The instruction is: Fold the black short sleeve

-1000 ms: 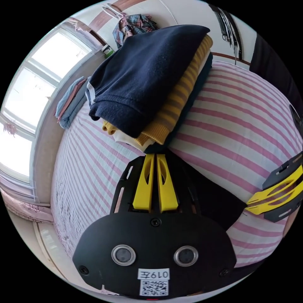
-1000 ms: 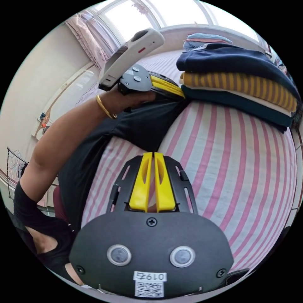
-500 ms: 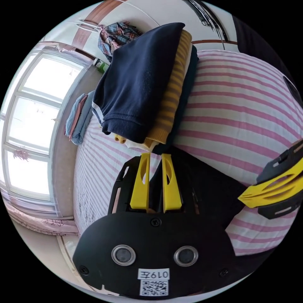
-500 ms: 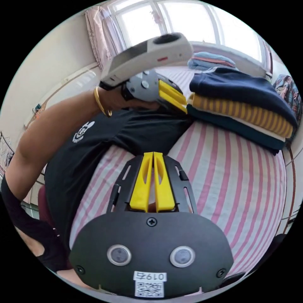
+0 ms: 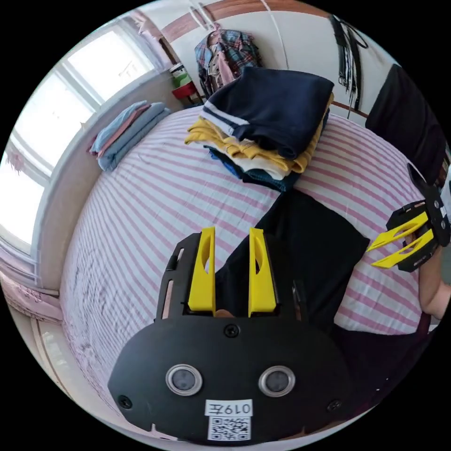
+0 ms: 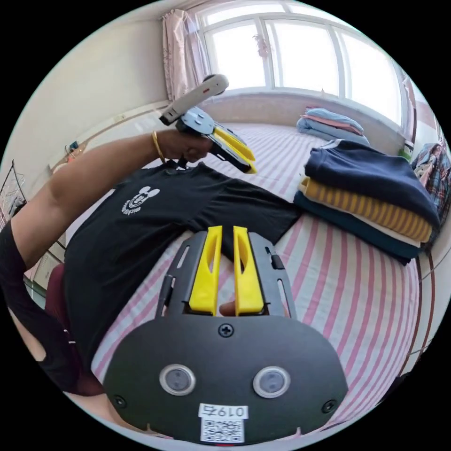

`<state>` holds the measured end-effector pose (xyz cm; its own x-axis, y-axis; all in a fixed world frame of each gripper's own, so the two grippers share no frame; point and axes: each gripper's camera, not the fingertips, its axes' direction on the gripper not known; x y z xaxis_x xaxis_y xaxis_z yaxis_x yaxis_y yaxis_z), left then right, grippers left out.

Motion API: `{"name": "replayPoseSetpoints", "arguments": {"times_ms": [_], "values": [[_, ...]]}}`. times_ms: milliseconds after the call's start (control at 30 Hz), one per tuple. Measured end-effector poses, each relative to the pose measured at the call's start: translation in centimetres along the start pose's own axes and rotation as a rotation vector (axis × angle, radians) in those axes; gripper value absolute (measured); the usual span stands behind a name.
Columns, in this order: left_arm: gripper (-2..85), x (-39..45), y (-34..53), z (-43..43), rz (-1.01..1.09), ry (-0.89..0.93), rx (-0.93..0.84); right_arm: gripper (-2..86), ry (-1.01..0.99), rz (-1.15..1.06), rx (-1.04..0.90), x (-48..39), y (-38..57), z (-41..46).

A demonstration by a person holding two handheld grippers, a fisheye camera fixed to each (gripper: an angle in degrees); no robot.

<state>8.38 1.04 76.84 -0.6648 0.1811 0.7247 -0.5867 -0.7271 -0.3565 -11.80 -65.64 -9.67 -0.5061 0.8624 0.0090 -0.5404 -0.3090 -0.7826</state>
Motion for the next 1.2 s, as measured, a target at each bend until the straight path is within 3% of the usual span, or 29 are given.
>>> {"name": "replayPoseSetpoints", "arguments": {"times_ms": [100, 267, 367, 633, 900, 1200], "values": [[9.0, -4.2, 1.8, 0.9, -0.075, 0.147, 0.002, 7.7, 0.000, -0.152, 0.010, -3.4, -0.1, 0.4], [9.9, -5.9, 1.9, 2.3, -0.081, 0.189, 0.010, 6.3, 0.325, -0.588, -0.041, -14.0, 1.4, 3.8], [10.6, -5.8, 1.5, 3.2, -0.058, 0.187, -0.003, 3.8, 0.511, -0.733, -0.066, -17.7, 3.1, 6.6], [11.4, -6.6, 1.4, 4.3, -0.037, 0.223, 0.000, 7.3, 0.487, -0.750, -0.087, -20.3, 3.2, 6.8], [9.8, -8.1, 1.8, 5.4, -0.050, 0.209, -0.049, 2.9, 0.617, -0.798, -0.138, -22.6, 3.9, 9.2], [2.8, -8.7, 1.9, 5.4, -0.098, 0.201, 0.008, -0.2, 0.541, -0.782, -0.153, -23.1, 3.1, 8.0]]}}
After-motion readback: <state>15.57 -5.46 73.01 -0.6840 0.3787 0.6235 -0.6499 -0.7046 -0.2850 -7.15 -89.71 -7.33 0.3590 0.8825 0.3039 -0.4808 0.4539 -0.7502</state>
